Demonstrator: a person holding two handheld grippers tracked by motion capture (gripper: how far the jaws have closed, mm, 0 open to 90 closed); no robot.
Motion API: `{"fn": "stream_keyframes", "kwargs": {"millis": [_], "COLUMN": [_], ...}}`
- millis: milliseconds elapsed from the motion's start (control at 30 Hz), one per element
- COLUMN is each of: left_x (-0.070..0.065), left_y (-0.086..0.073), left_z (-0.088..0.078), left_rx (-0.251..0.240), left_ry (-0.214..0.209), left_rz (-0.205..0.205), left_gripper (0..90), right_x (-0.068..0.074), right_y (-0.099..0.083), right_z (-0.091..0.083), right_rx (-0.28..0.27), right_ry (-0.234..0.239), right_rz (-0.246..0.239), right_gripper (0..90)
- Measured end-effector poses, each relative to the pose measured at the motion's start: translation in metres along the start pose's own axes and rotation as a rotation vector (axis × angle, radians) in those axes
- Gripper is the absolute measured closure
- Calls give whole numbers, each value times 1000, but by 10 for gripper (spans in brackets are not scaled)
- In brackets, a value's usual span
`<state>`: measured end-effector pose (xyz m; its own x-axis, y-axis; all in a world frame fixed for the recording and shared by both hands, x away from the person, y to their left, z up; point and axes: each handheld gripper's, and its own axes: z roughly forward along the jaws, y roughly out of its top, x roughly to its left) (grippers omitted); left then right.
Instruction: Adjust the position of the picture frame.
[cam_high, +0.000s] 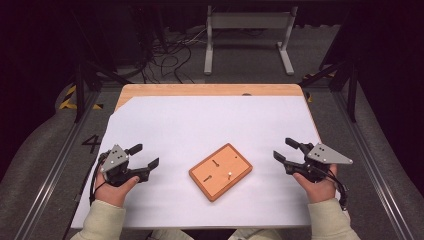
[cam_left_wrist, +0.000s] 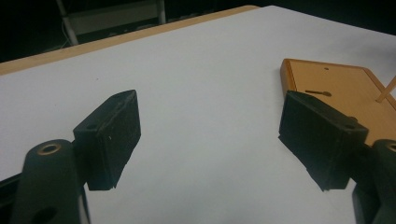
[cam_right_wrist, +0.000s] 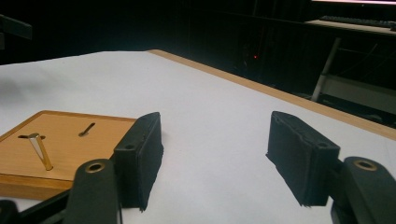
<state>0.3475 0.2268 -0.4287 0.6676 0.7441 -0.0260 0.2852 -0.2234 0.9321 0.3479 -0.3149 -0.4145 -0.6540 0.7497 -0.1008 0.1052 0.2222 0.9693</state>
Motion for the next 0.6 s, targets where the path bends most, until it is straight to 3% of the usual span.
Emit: {"fn": "stream_keyframes", "kwargs": {"millis": [233,500,600], "left_x": [-9,-30,-35], "left_y": [6,17,19], "left_z": [3,10,11], "left_rx": [13,28,35], "left_ry": [-42,-151,-169], "left_rz": [21,58,72], "left_gripper": [270,374,412], "right_x": [-1,-2,-2], "right_y": [0,1,1], "right_z": [-3,-6,-8], "right_rx": [9,6,5], "right_ry": [-6,-8,-9], "right_rz": [5,14,22], "right_gripper": [398,419,420]}}
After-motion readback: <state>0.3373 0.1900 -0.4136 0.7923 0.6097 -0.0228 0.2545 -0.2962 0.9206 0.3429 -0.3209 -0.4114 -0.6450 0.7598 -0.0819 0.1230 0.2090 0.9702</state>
